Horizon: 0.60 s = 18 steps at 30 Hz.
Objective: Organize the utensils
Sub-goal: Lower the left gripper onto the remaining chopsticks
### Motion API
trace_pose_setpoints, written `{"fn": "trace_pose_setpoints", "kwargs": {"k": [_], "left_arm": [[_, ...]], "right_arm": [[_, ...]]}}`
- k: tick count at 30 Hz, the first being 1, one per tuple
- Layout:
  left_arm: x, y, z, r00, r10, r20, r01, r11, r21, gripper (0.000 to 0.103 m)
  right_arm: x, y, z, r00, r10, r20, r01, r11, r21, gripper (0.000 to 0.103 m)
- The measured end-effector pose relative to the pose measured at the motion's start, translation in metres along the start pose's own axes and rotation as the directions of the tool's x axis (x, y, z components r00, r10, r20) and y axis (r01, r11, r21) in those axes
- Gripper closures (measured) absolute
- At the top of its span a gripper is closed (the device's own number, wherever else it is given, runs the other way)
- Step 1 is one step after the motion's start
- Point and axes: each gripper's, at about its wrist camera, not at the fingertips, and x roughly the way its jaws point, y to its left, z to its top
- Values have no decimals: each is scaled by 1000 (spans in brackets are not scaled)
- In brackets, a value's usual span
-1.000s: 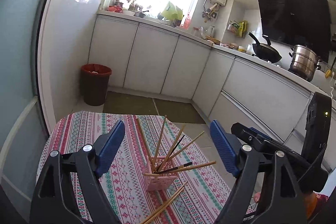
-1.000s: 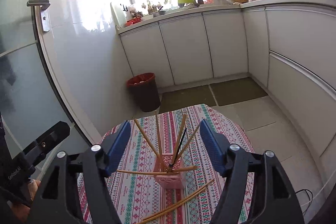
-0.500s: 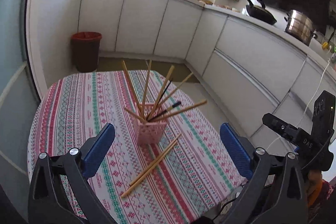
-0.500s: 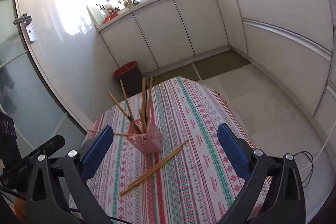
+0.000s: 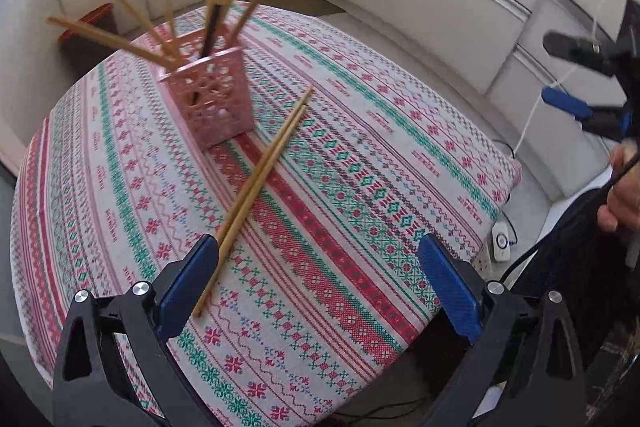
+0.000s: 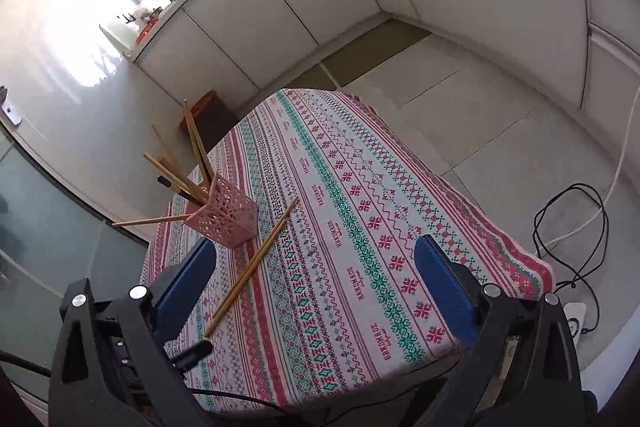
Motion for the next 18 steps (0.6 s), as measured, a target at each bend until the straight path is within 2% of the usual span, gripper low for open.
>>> {"fn": "trace_pose_setpoints", "kwargs": {"k": [3, 5, 7, 8, 11, 14, 16, 18], "left_arm": [[24, -27, 4, 998, 52, -42, -44, 983, 176, 7], [41, -47, 9, 993, 103, -60, -80, 948, 308, 7], [54, -59, 16, 992, 110, -65, -76, 917, 393, 7], [58, -61, 21, 994, 90, -66, -55, 911, 408, 7], [73, -57, 44, 995, 34, -95, 6, 921, 390, 7], [93, -54, 67, 991, 37, -127, 17, 918, 396, 7], [106, -55, 80, 988, -4, -154, 66, 913, 402, 7], [119, -55, 94, 987, -5, -160, 71, 908, 414, 7]], "right_arm": [[1, -5, 2, 1000, -4, -3, 4, 1000, 23, 7], [0, -11, 4, 1000, -3, 2, 3, 999, 47, 7], [-2, -19, 7, 1000, -6, 6, 5, 997, 82, 7], [-2, -23, 8, 1000, -5, 6, 5, 995, 104, 7], [-1, -37, 10, 1000, 9, -3, -8, 985, 173, 7], [2, -53, 11, 999, 42, -25, -34, 968, 249, 7], [2, -61, 11, 998, 54, -21, -46, 955, 292, 7], [1, -66, 12, 998, 61, -11, -55, 947, 315, 7]]}}
